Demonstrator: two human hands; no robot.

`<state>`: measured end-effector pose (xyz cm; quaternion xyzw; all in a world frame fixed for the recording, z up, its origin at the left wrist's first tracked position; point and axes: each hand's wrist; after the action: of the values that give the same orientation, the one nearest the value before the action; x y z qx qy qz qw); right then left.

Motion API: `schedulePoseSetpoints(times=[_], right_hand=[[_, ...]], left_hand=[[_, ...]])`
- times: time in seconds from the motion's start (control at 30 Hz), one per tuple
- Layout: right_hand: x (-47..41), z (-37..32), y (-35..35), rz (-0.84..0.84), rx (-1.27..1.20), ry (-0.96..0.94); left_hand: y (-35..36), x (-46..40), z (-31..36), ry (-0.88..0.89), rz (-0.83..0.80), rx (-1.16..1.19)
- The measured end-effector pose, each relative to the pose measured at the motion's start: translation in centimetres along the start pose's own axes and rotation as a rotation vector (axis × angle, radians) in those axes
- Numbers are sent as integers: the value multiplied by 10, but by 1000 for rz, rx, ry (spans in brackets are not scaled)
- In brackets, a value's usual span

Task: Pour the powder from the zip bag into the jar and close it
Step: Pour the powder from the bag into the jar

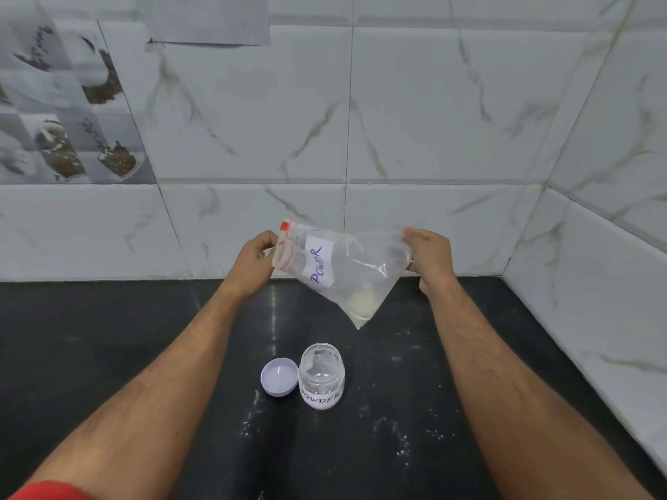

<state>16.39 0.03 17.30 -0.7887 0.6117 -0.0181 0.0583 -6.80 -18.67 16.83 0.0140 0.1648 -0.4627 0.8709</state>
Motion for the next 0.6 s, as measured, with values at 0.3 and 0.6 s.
schedulePoseSetpoints(times=[0.3, 0.6], right_hand=[[-4, 29, -2, 3, -235, 289], [35, 79, 16, -142, -462, 428]], left_hand=[[53, -27, 72, 165, -67, -178], [92, -34, 111, 210, 61, -498]])
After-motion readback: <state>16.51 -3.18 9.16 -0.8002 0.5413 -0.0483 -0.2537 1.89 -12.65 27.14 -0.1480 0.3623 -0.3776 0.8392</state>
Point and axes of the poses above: each hand's wrist, its own x-axis away from the middle knuckle, its own y-axis out of the palm, z = x × y, and after that the axes turned 12 degrees about x, right-handed
